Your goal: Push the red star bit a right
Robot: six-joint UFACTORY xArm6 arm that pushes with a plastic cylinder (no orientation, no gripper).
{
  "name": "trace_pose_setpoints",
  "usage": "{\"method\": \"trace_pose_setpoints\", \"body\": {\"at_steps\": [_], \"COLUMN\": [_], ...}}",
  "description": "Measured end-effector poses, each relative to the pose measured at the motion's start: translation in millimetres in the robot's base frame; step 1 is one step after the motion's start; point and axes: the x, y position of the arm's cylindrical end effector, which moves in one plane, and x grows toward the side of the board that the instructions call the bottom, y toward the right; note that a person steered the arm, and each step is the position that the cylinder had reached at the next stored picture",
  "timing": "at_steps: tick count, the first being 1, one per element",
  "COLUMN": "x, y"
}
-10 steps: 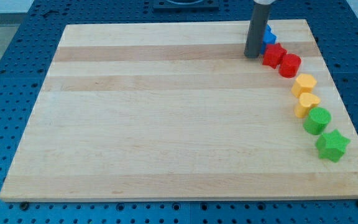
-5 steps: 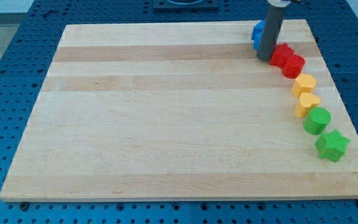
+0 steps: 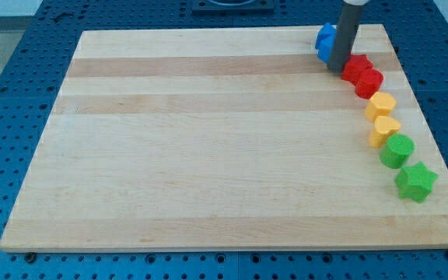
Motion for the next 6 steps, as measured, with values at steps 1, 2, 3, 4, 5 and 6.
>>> {"method": "trace_pose_setpoints", "body": {"at_steps": [1,2,3,4,5,6], "x": [0.0,0.0,-0.4,1.6,12.1,17.5], "y": [4.0,4.2,4.2,0.4,-13.7,-24.8]}}
